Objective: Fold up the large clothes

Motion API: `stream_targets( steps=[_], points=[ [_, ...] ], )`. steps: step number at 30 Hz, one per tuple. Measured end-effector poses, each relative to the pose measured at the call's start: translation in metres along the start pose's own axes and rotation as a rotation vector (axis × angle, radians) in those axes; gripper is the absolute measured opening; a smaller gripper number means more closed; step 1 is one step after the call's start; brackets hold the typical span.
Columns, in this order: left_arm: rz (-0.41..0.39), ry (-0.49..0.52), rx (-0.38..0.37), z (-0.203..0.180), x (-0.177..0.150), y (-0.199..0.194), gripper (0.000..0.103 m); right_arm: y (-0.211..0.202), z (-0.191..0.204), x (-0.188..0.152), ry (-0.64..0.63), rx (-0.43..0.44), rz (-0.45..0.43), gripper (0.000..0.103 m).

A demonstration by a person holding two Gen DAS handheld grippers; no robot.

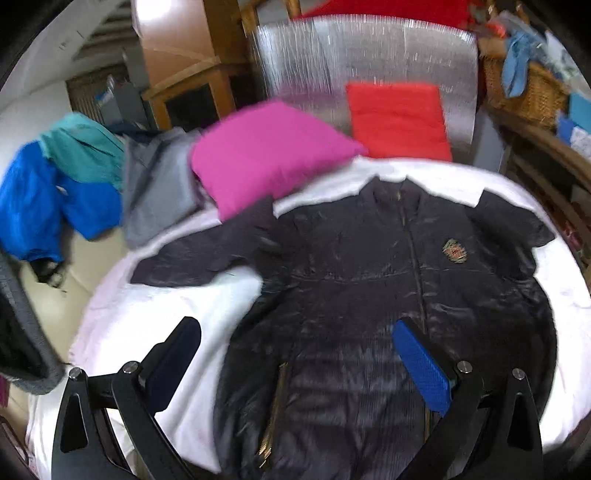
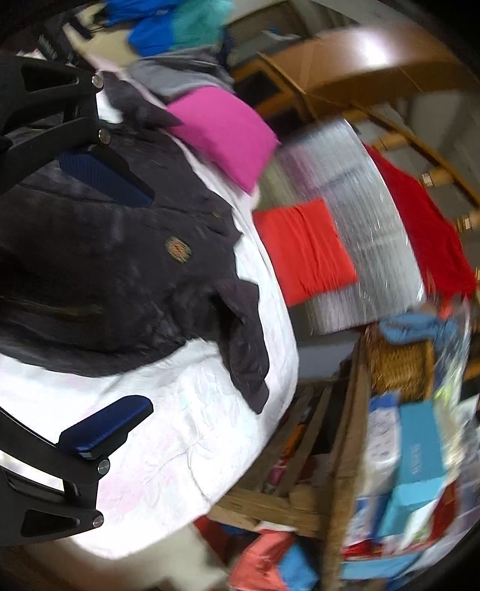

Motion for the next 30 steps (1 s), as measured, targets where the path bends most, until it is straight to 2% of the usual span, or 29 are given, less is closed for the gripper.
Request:
stream_targets(
  steps=[2, 4, 7, 10, 14, 16, 19, 22, 25, 26, 27, 30],
  points=[
    [0.059, -0.013, 0.008, -0.007, 0.000, 0.037, 0.103, 0.031, -0.031, 0.010, 0.088, -0.007, -0.003, 0.103],
    [0.070, -0.032, 0.020, -0.009, 0.000, 0.056, 0.103, 0.055, -0.057, 0.018, 0.158, -0.028, -0.003, 0.103],
    [0.037, -0.057, 0.016, -0.015, 0.005, 0.071, 0.103, 0.095, -0.098, 0.026, 0.302, -0.001, 0.018, 0.103],
    [-0.012, -0.025, 0.002, -0.027, 0.005, 0.079, 0.103, 0.137, -0.126, 0.029, 0.453, 0.062, 0.069, 0.103],
    [-0.028, 0.038, 0.001, -0.040, -0.004, 0.093, 0.103, 0.202, -0.135, 0.032, 0.557, 0.168, 0.137, 0.103],
    [-0.011, 0.081, -0.001, -0.046, -0.009, 0.107, 0.103, 0.228, -0.133, 0.028, 0.597, 0.216, 0.179, 0.103],
    [0.002, 0.117, 0.018, -0.048, -0.013, 0.121, 0.103, 0.270, -0.131, 0.017, 0.667, 0.230, 0.249, 0.103],
    [-0.008, 0.153, 0.052, -0.049, -0.014, 0.130, 0.103, 0.295, -0.133, 0.009, 0.734, 0.234, 0.260, 0.101],
    [-0.010, 0.146, 0.043, -0.047, -0.014, 0.133, 0.103, 0.318, -0.137, -0.001, 0.795, 0.240, 0.276, 0.086],
    [-0.006, 0.139, 0.038, -0.046, -0.015, 0.134, 0.103, 0.324, -0.135, -0.003, 0.808, 0.245, 0.278, 0.074],
    [-0.001, 0.136, 0.037, -0.045, -0.016, 0.136, 0.103, 0.329, -0.134, -0.004, 0.812, 0.254, 0.275, 0.054],
    [0.007, 0.143, 0.038, -0.043, -0.017, 0.139, 0.103, 0.336, -0.126, -0.007, 0.762, 0.208, 0.279, 0.026]
  ],
)
Point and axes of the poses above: each gripper's, at about its wrist camera, not at the fingertips, and y roughly the way its jaws point, z to its left, x to its top, the point moved 1 cm from there along y, roughly the way its jaws point, and after that the axes turned 14 degrees about -z, right-handed, at the moved point
